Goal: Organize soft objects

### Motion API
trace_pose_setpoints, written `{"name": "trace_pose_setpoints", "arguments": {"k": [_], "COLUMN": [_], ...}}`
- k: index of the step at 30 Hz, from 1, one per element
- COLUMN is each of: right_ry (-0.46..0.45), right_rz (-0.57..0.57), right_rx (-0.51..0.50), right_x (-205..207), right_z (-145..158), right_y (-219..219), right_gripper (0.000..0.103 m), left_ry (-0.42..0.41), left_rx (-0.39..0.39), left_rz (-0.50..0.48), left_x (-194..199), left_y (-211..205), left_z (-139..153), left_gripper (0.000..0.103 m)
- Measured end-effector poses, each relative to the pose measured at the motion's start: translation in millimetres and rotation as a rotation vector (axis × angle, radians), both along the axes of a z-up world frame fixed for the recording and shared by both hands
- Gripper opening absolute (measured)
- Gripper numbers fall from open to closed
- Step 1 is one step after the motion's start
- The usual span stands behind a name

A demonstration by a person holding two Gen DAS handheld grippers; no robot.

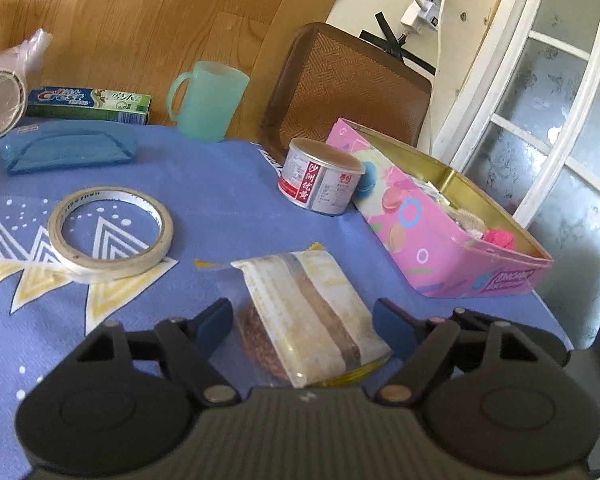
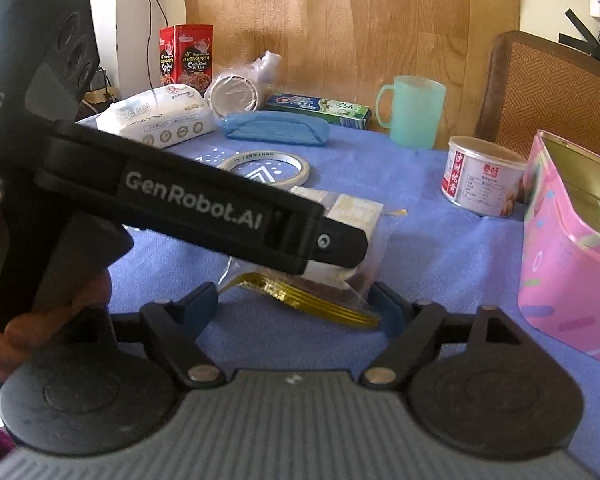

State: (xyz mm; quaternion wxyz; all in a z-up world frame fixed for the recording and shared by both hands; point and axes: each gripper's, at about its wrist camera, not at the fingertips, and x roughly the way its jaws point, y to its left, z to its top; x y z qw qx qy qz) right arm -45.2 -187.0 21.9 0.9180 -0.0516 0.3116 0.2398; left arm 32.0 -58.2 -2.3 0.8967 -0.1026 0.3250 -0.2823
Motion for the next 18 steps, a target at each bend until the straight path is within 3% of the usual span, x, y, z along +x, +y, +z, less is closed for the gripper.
{"name": "trace_pose_setpoints", "arguments": {"k": [18], "right_ry": [-0.001], "right_rz": [-0.012], "right_rx": [0.010], "right_x": [-1.2], "right_z": [-3.7], "right_y": [-4.3], "right_gripper": [0.086], "left_ry": [0.025], "left_rx": [-0.077], "left_rz": [-0.010], "left_x": [5.6], "left_y": [9.3], "left_z": [-1.8], "left_gripper": [0.080]}}
